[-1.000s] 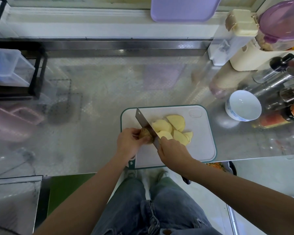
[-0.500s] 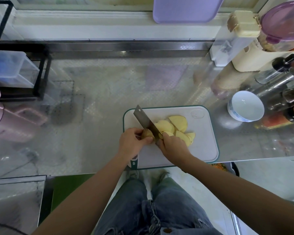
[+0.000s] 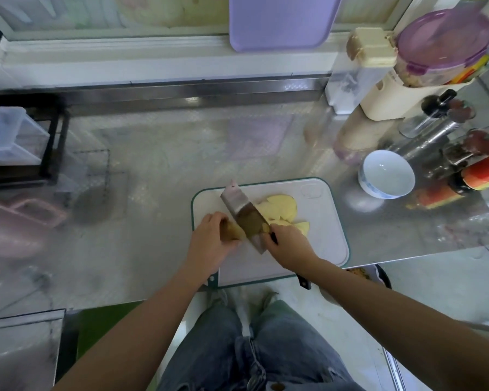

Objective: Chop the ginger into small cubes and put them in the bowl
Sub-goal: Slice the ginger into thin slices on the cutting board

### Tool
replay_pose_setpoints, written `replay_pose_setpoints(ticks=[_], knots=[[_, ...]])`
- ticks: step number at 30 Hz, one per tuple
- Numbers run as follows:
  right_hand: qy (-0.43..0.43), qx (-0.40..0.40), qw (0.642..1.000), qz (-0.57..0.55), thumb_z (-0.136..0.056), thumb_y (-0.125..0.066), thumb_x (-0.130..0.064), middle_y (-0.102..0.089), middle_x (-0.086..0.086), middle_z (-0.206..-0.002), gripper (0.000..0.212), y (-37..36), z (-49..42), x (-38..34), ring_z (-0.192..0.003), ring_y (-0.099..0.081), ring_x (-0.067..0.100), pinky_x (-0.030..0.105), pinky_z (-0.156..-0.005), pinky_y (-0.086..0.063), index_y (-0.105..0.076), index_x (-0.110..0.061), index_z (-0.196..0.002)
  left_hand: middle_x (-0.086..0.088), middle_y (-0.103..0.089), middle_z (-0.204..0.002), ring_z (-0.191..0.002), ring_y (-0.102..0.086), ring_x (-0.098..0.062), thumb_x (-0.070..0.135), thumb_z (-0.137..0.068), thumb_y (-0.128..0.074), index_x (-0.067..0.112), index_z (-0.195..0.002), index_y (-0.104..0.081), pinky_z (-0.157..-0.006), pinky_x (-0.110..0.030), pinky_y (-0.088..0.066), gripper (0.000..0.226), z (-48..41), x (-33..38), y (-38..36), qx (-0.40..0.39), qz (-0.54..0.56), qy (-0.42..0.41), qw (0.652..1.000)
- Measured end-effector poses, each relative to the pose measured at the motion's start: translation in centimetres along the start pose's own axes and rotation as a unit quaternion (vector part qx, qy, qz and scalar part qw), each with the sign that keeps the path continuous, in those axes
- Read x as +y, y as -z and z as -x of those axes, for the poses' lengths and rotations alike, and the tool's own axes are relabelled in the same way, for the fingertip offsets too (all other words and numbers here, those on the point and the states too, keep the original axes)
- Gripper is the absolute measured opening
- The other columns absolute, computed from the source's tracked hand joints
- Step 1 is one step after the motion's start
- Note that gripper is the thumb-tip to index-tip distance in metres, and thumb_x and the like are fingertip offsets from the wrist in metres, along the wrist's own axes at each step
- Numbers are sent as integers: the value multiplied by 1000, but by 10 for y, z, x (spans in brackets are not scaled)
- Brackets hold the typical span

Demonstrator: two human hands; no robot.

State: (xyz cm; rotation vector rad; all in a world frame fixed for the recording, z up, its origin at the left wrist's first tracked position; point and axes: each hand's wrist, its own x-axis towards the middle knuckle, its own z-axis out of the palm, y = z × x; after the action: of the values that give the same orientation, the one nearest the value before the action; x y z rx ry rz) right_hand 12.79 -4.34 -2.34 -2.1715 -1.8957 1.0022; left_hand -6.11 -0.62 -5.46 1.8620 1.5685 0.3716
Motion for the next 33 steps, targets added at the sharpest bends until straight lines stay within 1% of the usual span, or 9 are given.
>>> replay_pose_setpoints(ticks=[2,7,11,13,16,22,26,29,33], knots=[[-27,31,999,-27,-98,-45,-25,-51,7,-62,31,5,0,5,-61,-54,30,37,-53,-42,-43,-13,-69,0,-54,-106,-89,-57,-18,40,-71,-81,20,-113,-52,-76,-25,-43,55,0,-2,-1,6,-8,9,1000],[-43,77,995,-46,-98,-45,-26,-61,15,-70,28,21,6,13,-61,-58,34,43,-59,-50,-49,-6,-78,0,-48,-112,-100,-51,-17,49,-76,-73,19,-118,-51,-83,-24,-41,56,-1,6,-2,17,-7,45,999],[4,112,993,39,-95,-48,-31,-57,6,-68,23,22,13,12,-62,-55,28,35,-56,-43,-52,-12,-85,1,-58,-95,-85,-56,-15,43,-93,-54,17,-106,-58,-77,-29,-48,29,-1,35,2,90,45,-2,995],[36,127,988,74,-94,-46,-29,-60,4,-76,17,20,17,10,-67,-57,27,34,-59,-46,-55,-15,-92,2,-65,-79,-69,-59,-14,45,-97,-44,19,-98,-60,-66,-29,-47,31,-7,56,3,49,137,46,988],[82,140,982,97,-96,-43,-26,-63,1,-88,23,18,22,9,-74,-59,23,29,-61,-43,-57,-19,-112,-6,-71,-78,-59,-58,-16,55,-97,-35,20,-89,-60,-60,-28,-45,43,-21,80,2,-47,277,163,946],[104,127,977,139,-98,-41,-35,-63,1,-96,34,21,29,24,-81,-61,24,28,-62,-38,-52,-24,-129,-20,-70,-74,-56,-59,-28,26,-99,-37,3,-81,-57,-47,-28,-38,35,-32,91,-4,-70,307,178,932],[110,168,975,98,-92,-53,-52,-56,5,-96,41,31,27,21,-81,-57,26,29,-62,-40,-64,-23,-119,-16,-65,-56,-42,-54,-24,13,-95,-35,2,-75,-48,-47,-27,-43,26,-34,90,-4,-54,298,207,930],[134,185,973,20,-88,-64,-46,-59,7,-104,38,35,19,12,-90,-55,23,35,-67,-48,-70,-15,-110,-16,-62,-55,-37,-55,-20,12,-95,-36,0,-74,-49,-43,-25,-46,27,-36,94,-5,-40,293,215,931],[133,154,979,-26,-90,-66,-28,-64,3,-84,19,40,11,2,-81,-58,21,35,-68,-47,-74,-12,-95,-25,-66,-74,-61,-63,-33,17,-96,-39,-10,-89,-59,-68,-43,-54,34,-37,90,-7,-27,270,221,937]])
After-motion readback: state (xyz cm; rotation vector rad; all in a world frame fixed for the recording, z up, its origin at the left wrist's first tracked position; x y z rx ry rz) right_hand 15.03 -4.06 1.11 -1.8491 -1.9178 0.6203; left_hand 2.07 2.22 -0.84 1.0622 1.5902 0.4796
